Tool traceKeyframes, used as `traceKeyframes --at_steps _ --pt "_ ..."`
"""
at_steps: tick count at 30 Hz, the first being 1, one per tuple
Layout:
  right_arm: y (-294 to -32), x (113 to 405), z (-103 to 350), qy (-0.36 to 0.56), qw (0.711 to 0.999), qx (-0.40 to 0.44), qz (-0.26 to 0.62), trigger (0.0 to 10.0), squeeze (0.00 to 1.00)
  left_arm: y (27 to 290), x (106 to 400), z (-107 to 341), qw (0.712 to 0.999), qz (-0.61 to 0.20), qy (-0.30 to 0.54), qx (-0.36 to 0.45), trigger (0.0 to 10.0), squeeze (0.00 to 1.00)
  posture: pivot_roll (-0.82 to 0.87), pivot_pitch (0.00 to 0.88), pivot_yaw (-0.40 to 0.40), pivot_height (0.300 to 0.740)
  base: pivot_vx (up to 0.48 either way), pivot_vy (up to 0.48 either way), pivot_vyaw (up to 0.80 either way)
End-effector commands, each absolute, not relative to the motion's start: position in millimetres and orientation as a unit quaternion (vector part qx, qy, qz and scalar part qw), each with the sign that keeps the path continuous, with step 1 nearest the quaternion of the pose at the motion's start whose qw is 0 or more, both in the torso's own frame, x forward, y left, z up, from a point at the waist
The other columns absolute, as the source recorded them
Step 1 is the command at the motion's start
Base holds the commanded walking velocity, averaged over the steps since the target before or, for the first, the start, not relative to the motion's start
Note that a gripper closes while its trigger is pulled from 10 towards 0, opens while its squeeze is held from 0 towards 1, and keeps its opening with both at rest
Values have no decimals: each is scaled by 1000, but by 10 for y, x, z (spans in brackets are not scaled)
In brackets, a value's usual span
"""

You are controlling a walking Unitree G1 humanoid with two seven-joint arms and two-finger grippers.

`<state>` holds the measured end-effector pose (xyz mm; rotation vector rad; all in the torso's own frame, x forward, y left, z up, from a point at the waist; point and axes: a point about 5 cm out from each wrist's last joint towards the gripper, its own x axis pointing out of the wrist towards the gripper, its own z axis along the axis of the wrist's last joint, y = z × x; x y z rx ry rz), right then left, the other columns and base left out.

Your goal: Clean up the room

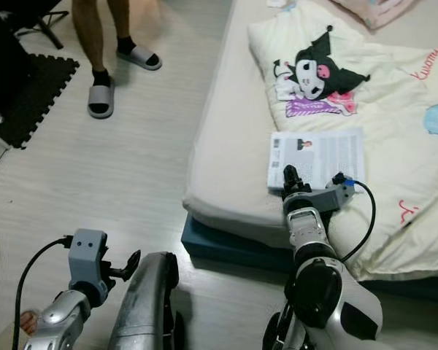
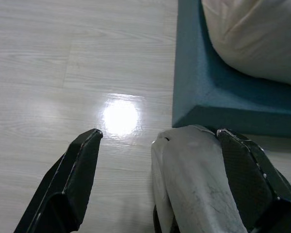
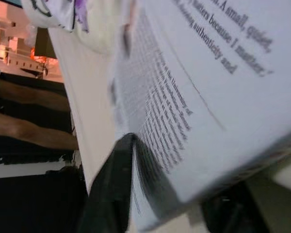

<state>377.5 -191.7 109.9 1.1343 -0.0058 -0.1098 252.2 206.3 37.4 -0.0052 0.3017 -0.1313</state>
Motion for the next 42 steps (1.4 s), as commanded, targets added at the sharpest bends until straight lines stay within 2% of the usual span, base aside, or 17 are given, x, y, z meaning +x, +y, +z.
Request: traceKeyframes --at_steps 1,5,8,10,13,16,18,21,28,30,31,33,35,36,38,41,42 --pt "-1953 3761 1085 -9 839 541 -55 0 0 2040 2449 272 983 -60 174 -14 10000 0 427 366 -40 483 0 0 0" --pt "-1971 3754 1079 -9 841 538 -54 0 0 2014 2480 265 983 -61 174 -18 10000 0 406 348 -53 483 0 0 0" --pt "-2039 3697 1007 -3 855 516 -51 0 0 1886 2647 268 983 -66 167 -32 10000 0 361 272 -77 483 0 0 0" --pt "-2039 3697 1007 -3 855 516 -51 0 0 1886 2647 268 983 -66 167 -32 10000 0 361 272 -77 483 0 0 0" --pt "-2071 3673 987 -3 867 496 -44 0 0 1811 2751 272 983 -68 163 -43 10000 0 308 214 -84 483 0 0 0" --pt "-1925 3659 917 44 915 402 -15 0 0 1706 2905 274 982 -73 164 -51 10000 0 252 141 -93 483 0 0 0" --pt "-1766 3630 830 80 934 348 12 0 0 1665 2995 301 983 -74 162 -53 10000 0 230 99 -98 483 0 0 0" --pt "-1436 3498 614 124 935 324 77 0 0 1666 3149 378 984 -66 156 -54 10000 0 192 34 -95 483 0 0 0" --pt "-1261 3294 338 179 932 303 92 0 0 1703 3195 364 983 -59 167 -46 10000 0 155 0 -79 493 0 0 0" --pt "-1142 3007 13 251 927 260 102 0 0 1767 3113 211 977 -47 208 -29 10000 0 140 0 -64 503 0 0 0" --pt "-1142 3007 13 251 927 260 102 0 0 1767 3113 211 977 -47 208 -29 10000 0 140 0 -64 503 0 0 0" --pt "-1091 2758 -223 311 919 208 121 0 0 1847 2959 15 966 -32 258 -9 10000 0 129 0 -62 513 0 0 0" --pt "-1092 2672 -297 330 915 190 130 0 0 1882 2873 -78 960 -24 280 -5 10000 0 128 0 -62 518 0 0 0" --pt "-1132 2544 -408 365 909 143 139 0 0 1940 2702 -239 948 -10 319 5 10000 0 118 0 -62 523 0 0 0" --pt "-1132 2544 -408 365 909 143 139 0 0 1940 2702 -239 948 -10 319 5 10000 0 118 0 -62 523 0 0 0" --pt "-1345 2166 -690 452 881 42 129 0 0 2065 2173 -621 909 23 416 22 10000 0 105 0 -59 538 0 0 0" --pt "-1345 2166 -690 452 881 42 129 0 0 2065 2173 -621 909 23 416 22 10000 0 105 0 -59 538 0 0 0"
